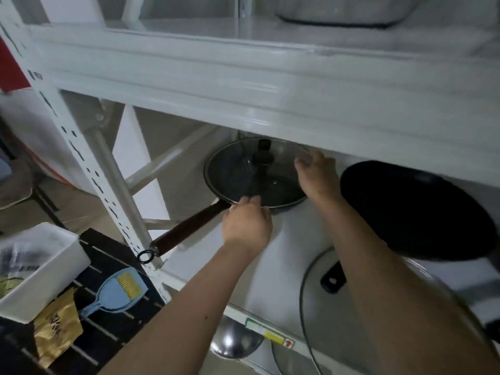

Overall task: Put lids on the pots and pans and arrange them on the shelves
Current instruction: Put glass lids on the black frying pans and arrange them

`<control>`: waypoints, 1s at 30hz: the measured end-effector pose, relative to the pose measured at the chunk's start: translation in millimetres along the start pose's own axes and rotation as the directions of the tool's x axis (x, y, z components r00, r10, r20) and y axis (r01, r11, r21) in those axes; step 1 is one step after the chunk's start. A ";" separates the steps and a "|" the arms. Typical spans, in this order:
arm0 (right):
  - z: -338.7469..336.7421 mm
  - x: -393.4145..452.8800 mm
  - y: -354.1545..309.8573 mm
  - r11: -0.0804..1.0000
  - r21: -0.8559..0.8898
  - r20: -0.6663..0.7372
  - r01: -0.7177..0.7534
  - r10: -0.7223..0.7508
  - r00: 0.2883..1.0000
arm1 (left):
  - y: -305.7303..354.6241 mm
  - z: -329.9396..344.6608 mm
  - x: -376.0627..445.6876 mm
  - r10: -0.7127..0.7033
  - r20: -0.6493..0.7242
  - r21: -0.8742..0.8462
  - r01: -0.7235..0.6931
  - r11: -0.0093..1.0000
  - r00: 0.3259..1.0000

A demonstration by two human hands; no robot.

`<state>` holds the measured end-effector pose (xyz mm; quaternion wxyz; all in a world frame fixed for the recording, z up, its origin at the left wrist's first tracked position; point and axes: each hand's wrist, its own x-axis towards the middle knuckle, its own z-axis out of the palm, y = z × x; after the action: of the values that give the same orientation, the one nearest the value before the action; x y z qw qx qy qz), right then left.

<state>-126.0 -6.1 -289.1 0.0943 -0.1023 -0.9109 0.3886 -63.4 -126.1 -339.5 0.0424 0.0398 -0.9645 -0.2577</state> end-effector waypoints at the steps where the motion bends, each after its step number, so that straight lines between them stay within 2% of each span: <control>1: -12.3 -15.8 7.0 1.000 0.002 -0.002 -0.020 0.020 1.000 | 17.5 8.3 -6.7 0.028 0.032 -0.032 -0.027 0.999 0.999; 5: -50.3 -64.1 68.8 0.993 -0.098 -0.003 -0.058 0.058 0.998 | 83.4 46.7 -39.6 0.162 0.167 -0.055 -0.154 0.986 0.973; 8: -73.4 -86.2 108.5 0.981 -0.154 -0.054 -0.118 0.111 0.992 | 118.4 76.4 -60.1 0.233 0.234 0.063 -0.254 0.965 0.944; 11: -88.7 -102.6 147.3 0.959 -0.240 -0.070 -0.149 0.136 0.988 | 133.5 101.0 -68.1 0.216 0.252 0.192 -0.268 0.944 0.943; 14: -84.8 -114.3 183.3 0.863 -0.501 0.130 -0.067 0.152 0.980 | 137.0 114.0 -69.8 0.170 0.233 0.221 -0.222 0.950 0.958; 15: -80.8 -118.2 193.1 0.849 -0.525 0.204 -0.055 0.188 0.961 | 136.7 116.6 -69.1 0.164 0.222 0.228 -0.215 0.950 0.961; 17: -74.2 -124.2 206.6 0.838 -0.543 0.274 -0.060 0.244 0.930 | 134.7 118.6 -67.5 0.159 0.206 0.245 -0.208 0.947 0.965; 22: -68.5 -129.5 210.8 0.825 -0.565 0.254 -0.013 0.189 0.948 | 122.8 114.2 -64.0 0.181 0.215 0.223 -0.229 0.948 0.960; 30: -69.0 -173.4 190.6 0.852 -0.519 0.279 0.061 0.101 0.955 | 92.0 95.5 -37.8 0.221 0.290 -0.003 -0.230 0.973 0.931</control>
<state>79.6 125.5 -396.7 -0.0784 -0.0743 -0.9845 0.1383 -40.7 4.3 -378.3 -0.0698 -0.1083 -0.9624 -0.2392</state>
